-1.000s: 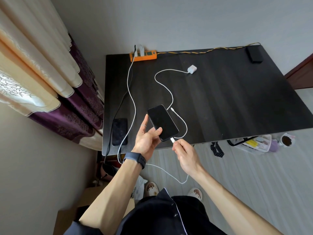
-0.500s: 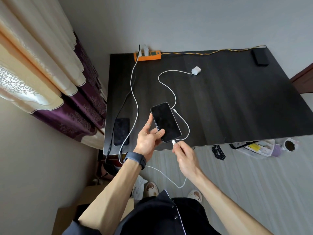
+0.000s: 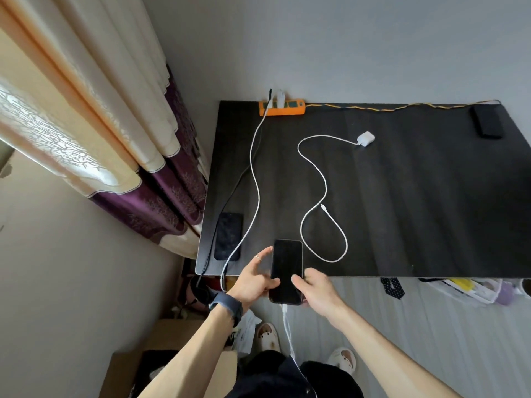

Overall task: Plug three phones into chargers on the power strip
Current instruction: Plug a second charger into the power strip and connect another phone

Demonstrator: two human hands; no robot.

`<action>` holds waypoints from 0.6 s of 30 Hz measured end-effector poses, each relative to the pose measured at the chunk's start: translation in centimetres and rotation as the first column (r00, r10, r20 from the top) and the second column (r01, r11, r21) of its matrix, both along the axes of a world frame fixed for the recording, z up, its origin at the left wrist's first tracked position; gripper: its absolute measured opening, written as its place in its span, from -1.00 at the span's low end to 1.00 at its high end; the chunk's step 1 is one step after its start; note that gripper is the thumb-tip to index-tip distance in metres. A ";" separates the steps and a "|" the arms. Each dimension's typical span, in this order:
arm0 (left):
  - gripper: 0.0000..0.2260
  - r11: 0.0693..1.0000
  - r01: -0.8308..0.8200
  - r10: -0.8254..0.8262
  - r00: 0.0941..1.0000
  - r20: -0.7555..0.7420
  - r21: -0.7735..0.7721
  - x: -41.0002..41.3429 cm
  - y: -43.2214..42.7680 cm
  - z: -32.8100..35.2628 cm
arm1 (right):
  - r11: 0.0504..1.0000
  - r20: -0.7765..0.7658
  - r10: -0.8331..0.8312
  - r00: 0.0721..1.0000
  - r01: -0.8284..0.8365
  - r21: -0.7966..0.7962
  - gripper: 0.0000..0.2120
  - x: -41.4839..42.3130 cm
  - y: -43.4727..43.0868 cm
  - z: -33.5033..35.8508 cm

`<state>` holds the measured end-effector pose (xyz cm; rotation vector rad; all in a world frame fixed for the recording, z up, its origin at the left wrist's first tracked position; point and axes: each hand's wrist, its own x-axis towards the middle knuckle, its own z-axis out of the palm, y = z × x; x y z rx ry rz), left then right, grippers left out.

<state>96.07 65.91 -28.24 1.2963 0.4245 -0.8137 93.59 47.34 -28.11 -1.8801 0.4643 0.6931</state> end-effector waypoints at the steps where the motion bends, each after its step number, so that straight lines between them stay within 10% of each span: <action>1: -0.39 0.996 0.027 -0.029 0.999 0.021 0.091 0.1 0.4 -0.4 | 0.999 -0.010 0.029 1.000 -0.029 -0.018 -0.74 0.3 0.7 -0.6; 6: -0.55 0.610 -0.043 -0.367 0.870 0.330 0.791 2.2 3.1 -2.3 | 0.990 -0.037 0.036 0.999 -0.041 -0.133 -0.67 2.5 3.3 -3.6; 11: -0.44 0.294 0.124 -0.687 0.717 0.119 0.948 4.3 6.1 -5.4 | 0.987 -0.048 0.010 0.999 -0.018 -0.160 -0.68 6.5 5.0 -5.5; 18: -0.50 0.139 0.290 -0.758 0.647 -0.087 0.947 3.7 7.3 -8.4 | 0.965 -0.064 0.030 0.997 -0.046 -0.257 -0.77 10.6 5.6 -6.7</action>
